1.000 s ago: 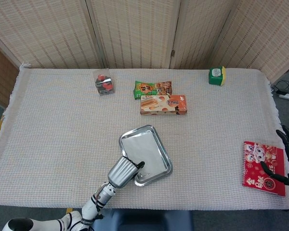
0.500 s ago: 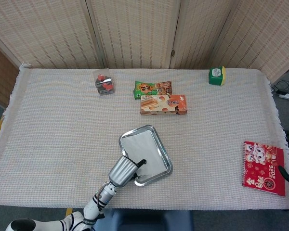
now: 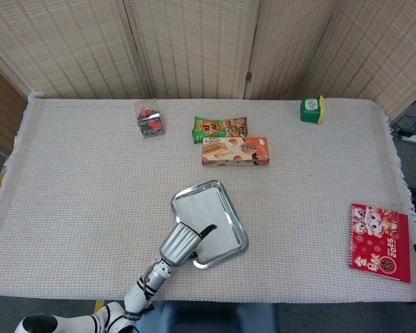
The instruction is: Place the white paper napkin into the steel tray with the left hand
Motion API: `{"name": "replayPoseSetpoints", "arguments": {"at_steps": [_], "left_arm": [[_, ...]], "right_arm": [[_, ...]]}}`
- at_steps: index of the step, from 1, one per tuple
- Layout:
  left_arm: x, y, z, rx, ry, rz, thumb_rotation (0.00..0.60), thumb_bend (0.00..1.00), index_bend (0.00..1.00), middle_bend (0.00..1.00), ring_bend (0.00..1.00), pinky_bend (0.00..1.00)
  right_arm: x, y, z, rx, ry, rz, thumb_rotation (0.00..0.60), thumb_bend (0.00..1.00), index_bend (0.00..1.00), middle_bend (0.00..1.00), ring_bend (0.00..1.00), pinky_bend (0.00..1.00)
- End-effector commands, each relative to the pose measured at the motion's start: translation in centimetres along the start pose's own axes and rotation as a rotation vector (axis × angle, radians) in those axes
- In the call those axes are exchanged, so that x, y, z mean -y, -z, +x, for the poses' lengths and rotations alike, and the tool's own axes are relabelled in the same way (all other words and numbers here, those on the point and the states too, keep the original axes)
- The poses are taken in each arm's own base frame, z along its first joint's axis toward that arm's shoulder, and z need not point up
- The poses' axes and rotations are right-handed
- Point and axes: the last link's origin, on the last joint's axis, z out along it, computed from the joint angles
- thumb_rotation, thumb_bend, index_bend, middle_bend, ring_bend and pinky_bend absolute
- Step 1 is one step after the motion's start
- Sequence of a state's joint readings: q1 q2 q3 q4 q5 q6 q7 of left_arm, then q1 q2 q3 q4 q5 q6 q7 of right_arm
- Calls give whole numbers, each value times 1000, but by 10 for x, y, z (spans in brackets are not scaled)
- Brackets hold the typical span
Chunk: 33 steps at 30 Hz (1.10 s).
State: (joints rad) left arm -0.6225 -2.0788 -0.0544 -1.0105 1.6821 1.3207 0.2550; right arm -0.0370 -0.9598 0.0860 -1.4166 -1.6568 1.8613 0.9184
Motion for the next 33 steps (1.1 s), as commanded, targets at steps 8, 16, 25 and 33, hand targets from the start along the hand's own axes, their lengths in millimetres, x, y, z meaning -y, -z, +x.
{"name": "replayPoseSetpoints", "arguments": {"at_steps": [8, 16, 25, 33], "left_arm": [[5, 4, 17, 59, -98, -6, 600, 128, 221, 1000, 1000, 1000], [13, 23, 33, 113, -168, -22, 600, 128, 193, 1000, 1000, 1000], [9, 38, 52, 147, -146, -43, 600, 128, 191, 1000, 1000, 1000], [18, 42, 51, 206, -156, -5, 600, 148, 248, 1000, 1000, 1000]], "right_arm": [[3, 0, -8, 18, 21, 3, 600, 328, 0, 0, 0, 0], [5, 0, -12, 25, 35, 3, 600, 328, 0, 0, 0, 0], [6, 1, -14, 26, 38, 9, 600, 328, 0, 0, 0, 0], [7, 1, -16, 35, 41, 10, 600, 328, 0, 0, 0, 0]]}}
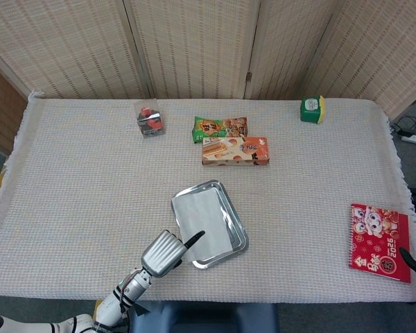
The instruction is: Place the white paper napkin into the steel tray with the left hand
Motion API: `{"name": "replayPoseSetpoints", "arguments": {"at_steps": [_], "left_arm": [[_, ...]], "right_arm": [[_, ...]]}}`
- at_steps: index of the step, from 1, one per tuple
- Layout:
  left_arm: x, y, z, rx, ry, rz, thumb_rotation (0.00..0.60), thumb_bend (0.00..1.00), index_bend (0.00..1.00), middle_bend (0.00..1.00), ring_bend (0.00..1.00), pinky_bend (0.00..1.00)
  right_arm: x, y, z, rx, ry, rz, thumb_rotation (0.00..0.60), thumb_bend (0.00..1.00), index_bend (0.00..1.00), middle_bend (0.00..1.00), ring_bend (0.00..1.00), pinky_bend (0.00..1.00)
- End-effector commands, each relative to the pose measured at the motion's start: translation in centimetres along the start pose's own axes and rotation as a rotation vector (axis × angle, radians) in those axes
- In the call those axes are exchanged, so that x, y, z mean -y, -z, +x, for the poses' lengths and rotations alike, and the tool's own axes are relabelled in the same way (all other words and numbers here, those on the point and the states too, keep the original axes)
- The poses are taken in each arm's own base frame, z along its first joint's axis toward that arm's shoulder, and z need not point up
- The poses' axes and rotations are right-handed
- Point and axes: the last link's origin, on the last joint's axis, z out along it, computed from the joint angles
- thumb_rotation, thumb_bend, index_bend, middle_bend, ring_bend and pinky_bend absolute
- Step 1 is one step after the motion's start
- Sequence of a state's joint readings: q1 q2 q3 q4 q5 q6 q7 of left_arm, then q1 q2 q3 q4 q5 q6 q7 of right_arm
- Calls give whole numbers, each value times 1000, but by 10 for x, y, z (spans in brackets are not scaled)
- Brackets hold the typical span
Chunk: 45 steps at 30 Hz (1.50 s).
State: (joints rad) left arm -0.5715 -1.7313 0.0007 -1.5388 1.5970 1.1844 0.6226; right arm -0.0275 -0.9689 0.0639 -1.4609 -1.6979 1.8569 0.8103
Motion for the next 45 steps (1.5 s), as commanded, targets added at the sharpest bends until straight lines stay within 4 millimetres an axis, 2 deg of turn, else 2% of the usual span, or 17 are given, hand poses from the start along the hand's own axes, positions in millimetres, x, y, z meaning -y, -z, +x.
{"name": "replayPoseSetpoints", "arguments": {"at_steps": [1, 4, 6, 10, 14, 18, 30, 45], "left_arm": [[8, 2, -4, 53, 24, 33, 600, 182, 269, 1000, 1000, 1000], [16, 5, -4, 106, 36, 52, 600, 372, 304, 1000, 1000, 1000], [22, 8, -3, 151, 37, 61, 597, 454, 302, 1000, 1000, 1000], [28, 14, -4, 214, 4, 54, 549, 504, 285, 1000, 1000, 1000], [26, 17, -4, 248, -5, 42, 478, 614, 288, 1000, 1000, 1000], [24, 18, -5, 264, -13, 31, 466, 703, 302, 1000, 1000, 1000], [9, 10, -17, 284, -29, -14, 447, 717, 298, 1000, 1000, 1000], [-4, 1, -32, 323, -15, -50, 456, 717, 306, 1000, 1000, 1000]], "right_arm": [[0, 0, 0, 2, 1, 0, 600, 328, 0, 0, 0, 0], [-1, -1, -1, 3, 4, -2, 600, 328, 0, 0, 0, 0], [-1, -2, -1, 1, 6, -4, 600, 328, 0, 0, 0, 0], [-2, -3, -3, 1, 9, -4, 600, 328, 0, 0, 0, 0], [-1, -3, -4, 4, 12, -4, 600, 329, 0, 0, 0, 0], [-1, -3, -4, 3, 11, -5, 600, 328, 0, 0, 0, 0], [-1, -2, -2, -2, 3, 0, 600, 328, 0, 0, 0, 0], [0, -1, 0, -5, -2, 5, 600, 329, 0, 0, 0, 0]]}}
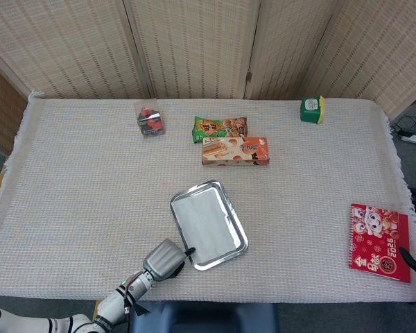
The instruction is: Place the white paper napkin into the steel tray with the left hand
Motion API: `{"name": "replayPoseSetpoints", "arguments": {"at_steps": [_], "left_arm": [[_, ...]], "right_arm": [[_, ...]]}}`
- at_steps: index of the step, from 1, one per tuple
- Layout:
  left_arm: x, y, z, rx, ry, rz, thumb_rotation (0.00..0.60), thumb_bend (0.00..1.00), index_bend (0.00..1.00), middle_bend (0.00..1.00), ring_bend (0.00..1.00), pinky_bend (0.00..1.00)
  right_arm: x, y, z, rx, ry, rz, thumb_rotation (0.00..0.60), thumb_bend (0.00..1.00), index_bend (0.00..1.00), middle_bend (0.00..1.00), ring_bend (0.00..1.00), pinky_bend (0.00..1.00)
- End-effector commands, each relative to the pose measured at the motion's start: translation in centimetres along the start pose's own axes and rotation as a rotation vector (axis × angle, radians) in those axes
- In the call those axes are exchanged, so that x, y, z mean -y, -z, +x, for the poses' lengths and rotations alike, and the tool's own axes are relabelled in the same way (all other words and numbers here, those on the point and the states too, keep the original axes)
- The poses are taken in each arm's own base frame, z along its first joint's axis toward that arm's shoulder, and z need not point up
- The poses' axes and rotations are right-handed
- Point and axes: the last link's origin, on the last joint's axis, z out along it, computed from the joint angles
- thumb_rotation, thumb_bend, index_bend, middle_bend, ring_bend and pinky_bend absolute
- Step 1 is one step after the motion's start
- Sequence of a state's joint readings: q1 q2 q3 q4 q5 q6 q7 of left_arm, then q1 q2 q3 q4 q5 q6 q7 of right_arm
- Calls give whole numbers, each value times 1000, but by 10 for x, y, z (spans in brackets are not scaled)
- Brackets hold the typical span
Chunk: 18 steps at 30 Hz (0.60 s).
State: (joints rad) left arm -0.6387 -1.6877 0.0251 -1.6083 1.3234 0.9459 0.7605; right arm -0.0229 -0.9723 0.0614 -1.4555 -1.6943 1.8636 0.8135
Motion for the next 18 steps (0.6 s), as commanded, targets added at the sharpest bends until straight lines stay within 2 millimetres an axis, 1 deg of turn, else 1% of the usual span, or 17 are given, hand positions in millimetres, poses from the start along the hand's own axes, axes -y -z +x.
{"name": "replayPoseSetpoints", "arguments": {"at_steps": [1, 11, 18], "left_arm": [[-4, -3, -1, 2, 2, -13, 460, 717, 305, 1000, 1000, 1000], [-9, -15, -5, -5, 12, -23, 467, 717, 286, 1000, 1000, 1000], [-6, -19, -2, -22, 12, -14, 465, 718, 285, 1000, 1000, 1000]], "right_arm": [[0, 0, 1, -1, -1, -1, 600, 329, 0, 0, 0, 0], [1, 1, 2, 0, -9, 3, 600, 328, 0, 0, 0, 0], [0, 1, 2, 5, -9, 3, 600, 328, 0, 0, 0, 0]]}}
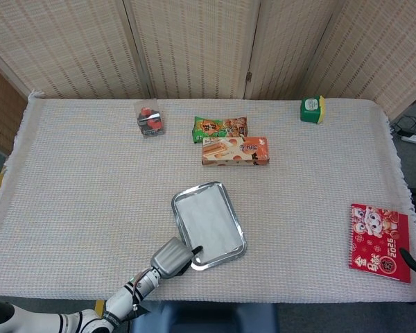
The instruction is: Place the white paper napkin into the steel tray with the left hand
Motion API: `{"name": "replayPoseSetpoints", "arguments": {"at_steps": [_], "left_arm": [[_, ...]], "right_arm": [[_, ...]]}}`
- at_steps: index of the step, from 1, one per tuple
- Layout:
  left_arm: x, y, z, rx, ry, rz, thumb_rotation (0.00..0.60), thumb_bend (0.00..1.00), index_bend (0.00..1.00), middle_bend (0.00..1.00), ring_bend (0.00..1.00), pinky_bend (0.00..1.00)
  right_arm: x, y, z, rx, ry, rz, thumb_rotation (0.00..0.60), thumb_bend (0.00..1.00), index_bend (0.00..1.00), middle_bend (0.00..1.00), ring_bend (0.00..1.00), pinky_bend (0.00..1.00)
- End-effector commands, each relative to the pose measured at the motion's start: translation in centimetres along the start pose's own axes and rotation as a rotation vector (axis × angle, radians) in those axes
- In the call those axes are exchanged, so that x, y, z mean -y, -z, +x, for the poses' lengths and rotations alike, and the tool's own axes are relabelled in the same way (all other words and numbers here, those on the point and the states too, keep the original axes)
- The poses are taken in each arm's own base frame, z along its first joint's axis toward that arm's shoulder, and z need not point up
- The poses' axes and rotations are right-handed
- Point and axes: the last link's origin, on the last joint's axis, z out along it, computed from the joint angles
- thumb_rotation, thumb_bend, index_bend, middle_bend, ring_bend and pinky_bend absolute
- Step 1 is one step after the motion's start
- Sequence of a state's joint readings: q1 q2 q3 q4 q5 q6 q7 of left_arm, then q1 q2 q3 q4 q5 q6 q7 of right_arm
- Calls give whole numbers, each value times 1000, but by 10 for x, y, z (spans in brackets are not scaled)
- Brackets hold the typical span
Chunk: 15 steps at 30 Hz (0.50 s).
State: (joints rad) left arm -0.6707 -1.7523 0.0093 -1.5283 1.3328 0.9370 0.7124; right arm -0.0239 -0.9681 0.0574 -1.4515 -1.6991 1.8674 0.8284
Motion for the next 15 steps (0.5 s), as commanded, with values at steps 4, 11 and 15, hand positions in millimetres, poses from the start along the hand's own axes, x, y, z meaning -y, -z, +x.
{"name": "replayPoseSetpoints", "arguments": {"at_steps": [4, 11, 15], "left_arm": [[2, 1, -1, 3, -7, 5, 458, 717, 286, 1000, 1000, 1000], [1, 4, 4, -24, -1, -1, 458, 718, 279, 1000, 1000, 1000], [1, 6, 8, -39, -2, -2, 466, 716, 274, 1000, 1000, 1000]], "right_arm": [[0, 0, 0, -4, 0, 1, 600, 329, 0, 0, 0, 0], [0, 0, -2, 4, 4, 0, 600, 328, 0, 0, 0, 0], [0, 0, -3, 8, 7, 0, 600, 328, 0, 0, 0, 0]]}}
